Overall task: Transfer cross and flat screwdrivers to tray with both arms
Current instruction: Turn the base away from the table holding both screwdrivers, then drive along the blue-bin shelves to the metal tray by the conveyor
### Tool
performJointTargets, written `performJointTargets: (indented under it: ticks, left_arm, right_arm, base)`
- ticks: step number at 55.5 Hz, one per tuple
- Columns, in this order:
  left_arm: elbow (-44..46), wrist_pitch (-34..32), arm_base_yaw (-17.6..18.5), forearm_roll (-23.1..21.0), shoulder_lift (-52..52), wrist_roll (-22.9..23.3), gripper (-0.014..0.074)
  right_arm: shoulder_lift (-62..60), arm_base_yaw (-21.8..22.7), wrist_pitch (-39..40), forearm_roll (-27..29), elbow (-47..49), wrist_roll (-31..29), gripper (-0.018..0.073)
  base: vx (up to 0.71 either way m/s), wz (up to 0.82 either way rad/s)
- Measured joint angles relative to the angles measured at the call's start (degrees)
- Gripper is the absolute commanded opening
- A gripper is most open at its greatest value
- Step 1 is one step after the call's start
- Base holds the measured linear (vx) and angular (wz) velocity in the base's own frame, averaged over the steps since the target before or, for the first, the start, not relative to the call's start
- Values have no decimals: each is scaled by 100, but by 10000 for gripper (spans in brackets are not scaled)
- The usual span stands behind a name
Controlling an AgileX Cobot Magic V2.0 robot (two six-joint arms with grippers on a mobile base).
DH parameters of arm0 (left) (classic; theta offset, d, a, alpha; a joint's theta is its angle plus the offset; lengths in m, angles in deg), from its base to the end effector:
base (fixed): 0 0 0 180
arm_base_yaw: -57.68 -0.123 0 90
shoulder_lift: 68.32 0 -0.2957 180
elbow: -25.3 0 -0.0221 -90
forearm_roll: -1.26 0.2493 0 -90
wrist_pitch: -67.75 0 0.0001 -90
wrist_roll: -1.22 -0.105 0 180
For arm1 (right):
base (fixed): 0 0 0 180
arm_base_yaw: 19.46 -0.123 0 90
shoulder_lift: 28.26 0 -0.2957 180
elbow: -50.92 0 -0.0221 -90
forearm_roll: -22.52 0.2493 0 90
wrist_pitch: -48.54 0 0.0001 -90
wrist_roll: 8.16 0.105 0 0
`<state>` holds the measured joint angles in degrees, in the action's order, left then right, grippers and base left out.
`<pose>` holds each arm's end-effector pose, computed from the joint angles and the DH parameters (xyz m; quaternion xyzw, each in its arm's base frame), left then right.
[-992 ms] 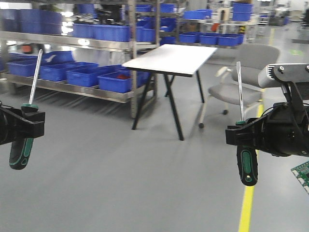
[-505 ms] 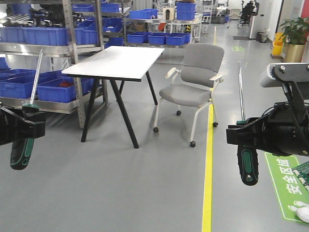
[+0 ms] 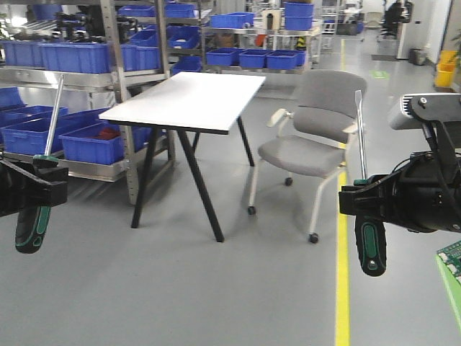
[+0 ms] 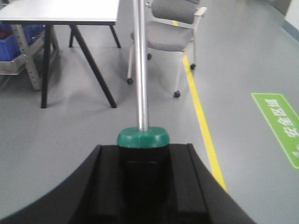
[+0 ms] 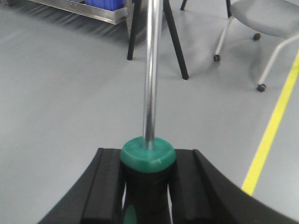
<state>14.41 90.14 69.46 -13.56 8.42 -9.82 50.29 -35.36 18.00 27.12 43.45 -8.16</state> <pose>0.2709 -0.0670 0.4085 0.0926 0.8101 -0.1123 0.5679 0.2704 0.0815 0.4053 -0.0991 0.8444 0.1078 0.5154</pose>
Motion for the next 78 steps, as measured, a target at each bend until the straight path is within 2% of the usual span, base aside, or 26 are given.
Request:
performJointTargets:
  ticks: [78]
  left_arm:
    - [0, 3, 0, 0, 0, 0, 0]
  right_arm:
    - [0, 0, -44, -8, 0, 0, -8]
  base:
    - [57, 52]
